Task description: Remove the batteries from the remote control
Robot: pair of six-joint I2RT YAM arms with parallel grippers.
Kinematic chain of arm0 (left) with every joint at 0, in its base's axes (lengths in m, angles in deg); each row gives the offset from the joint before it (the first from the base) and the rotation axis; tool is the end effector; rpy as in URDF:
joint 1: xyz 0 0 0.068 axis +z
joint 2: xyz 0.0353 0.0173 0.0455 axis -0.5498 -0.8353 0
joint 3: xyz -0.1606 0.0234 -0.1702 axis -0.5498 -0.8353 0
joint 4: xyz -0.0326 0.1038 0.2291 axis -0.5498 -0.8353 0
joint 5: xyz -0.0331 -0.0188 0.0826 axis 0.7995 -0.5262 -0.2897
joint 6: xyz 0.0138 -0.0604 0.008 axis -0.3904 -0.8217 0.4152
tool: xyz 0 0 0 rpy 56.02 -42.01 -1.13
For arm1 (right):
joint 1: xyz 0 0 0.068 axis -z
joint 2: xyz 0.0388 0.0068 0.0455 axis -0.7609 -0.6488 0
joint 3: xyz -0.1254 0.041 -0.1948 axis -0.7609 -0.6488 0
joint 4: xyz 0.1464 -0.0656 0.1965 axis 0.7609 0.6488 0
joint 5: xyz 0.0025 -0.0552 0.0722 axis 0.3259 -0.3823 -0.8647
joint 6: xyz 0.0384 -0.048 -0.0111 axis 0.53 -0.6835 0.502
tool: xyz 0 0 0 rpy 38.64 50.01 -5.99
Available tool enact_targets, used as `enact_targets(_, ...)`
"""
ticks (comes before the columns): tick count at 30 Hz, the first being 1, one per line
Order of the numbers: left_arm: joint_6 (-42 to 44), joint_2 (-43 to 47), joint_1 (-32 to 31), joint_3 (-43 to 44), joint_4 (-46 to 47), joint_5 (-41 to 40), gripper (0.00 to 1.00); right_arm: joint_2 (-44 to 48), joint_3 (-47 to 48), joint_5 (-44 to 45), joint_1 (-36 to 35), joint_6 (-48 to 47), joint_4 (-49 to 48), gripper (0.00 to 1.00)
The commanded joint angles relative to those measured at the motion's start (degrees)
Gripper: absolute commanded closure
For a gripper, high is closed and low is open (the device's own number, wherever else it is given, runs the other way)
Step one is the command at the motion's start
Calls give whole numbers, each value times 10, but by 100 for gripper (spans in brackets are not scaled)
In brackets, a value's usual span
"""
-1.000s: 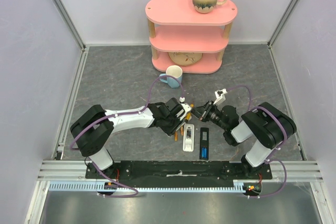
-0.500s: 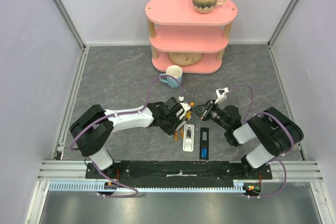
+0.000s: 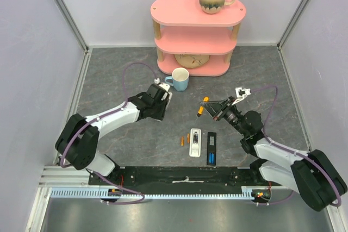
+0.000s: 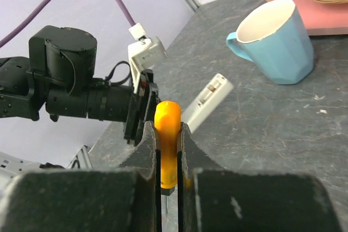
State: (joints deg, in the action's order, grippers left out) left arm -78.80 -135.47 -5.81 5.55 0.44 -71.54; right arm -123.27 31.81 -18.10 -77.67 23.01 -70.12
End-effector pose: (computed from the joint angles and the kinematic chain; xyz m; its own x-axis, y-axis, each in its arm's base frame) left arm 0.2383 -0.1864 0.1547 -0.7564 0.3313 -0.5640 0.4142 0.9099 -0.0211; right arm 0.1967 0.1199 0.1830 -0.4358 0.5945 -0.6758 -0.5528 0.4157 0.7222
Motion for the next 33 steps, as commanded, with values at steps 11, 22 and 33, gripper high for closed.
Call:
enact_targets(11,-86,37,94,-51,-17,-21,92,105,8,45,-1,-71,176,100)
enact_targets(22,-78,35,94,-47,-22,-22,32,113,8,49,-1,-71,184,100)
enact_targets(33,-90,105,41,-50,-22,16,29,157,19,68,-1,-77,235,100)
